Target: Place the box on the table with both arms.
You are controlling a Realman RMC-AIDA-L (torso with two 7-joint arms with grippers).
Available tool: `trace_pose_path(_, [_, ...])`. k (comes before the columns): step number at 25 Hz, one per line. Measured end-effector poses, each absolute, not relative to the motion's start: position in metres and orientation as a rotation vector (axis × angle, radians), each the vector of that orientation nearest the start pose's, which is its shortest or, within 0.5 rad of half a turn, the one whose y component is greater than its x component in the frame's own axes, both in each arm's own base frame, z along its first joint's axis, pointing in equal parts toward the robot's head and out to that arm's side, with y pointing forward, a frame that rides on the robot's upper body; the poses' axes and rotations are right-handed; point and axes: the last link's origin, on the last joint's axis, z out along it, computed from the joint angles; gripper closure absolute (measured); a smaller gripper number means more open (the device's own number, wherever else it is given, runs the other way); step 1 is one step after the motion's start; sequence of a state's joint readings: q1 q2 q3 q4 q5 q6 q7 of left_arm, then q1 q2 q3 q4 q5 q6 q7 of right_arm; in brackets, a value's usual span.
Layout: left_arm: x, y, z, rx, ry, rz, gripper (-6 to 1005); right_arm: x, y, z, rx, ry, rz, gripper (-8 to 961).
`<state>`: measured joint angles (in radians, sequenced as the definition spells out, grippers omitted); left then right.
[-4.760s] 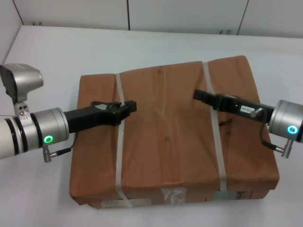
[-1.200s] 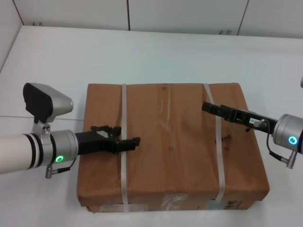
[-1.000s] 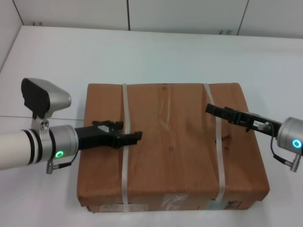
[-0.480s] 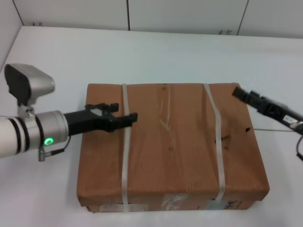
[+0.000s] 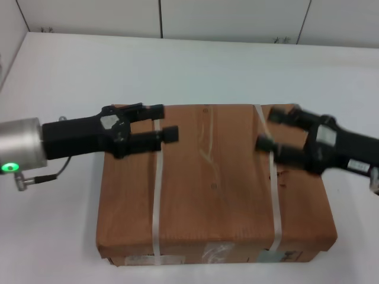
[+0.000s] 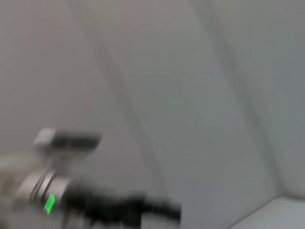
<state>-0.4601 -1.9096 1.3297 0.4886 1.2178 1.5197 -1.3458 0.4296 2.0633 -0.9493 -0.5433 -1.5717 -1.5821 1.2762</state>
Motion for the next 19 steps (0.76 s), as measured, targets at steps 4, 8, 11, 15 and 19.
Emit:
trace_pose_path(4, [-0.240, 0.300, 0.024, -2.838, -0.442, -1.156, 220, 0.244, 0.296, -0.007, -2.801, 0.450, 0.988, 114])
trace_pose_path(8, [-0.237, 0.295, 0.026, -2.855, -0.353, -1.193, 220, 0.238, 0.290, -0.004, -2.836, 0.403, 1.034, 114])
trace_pose_path(11, [-0.238, 0.292, 0.024, -2.844, -0.317, -1.194, 220, 0.235, 0.287, -0.001, -2.854, 0.374, 1.067, 114])
trace_pose_path(15, [-0.241, 0.291, 0.022, -2.833, -0.311, -1.190, 220, 0.231, 0.287, 0.001, -2.866, 0.337, 1.072, 114])
trace_pose_path(19, [-0.241, 0.290, 0.021, -2.831, -0.313, -1.192, 220, 0.230, 0.287, 0.001, -2.875, 0.326, 1.070, 114])
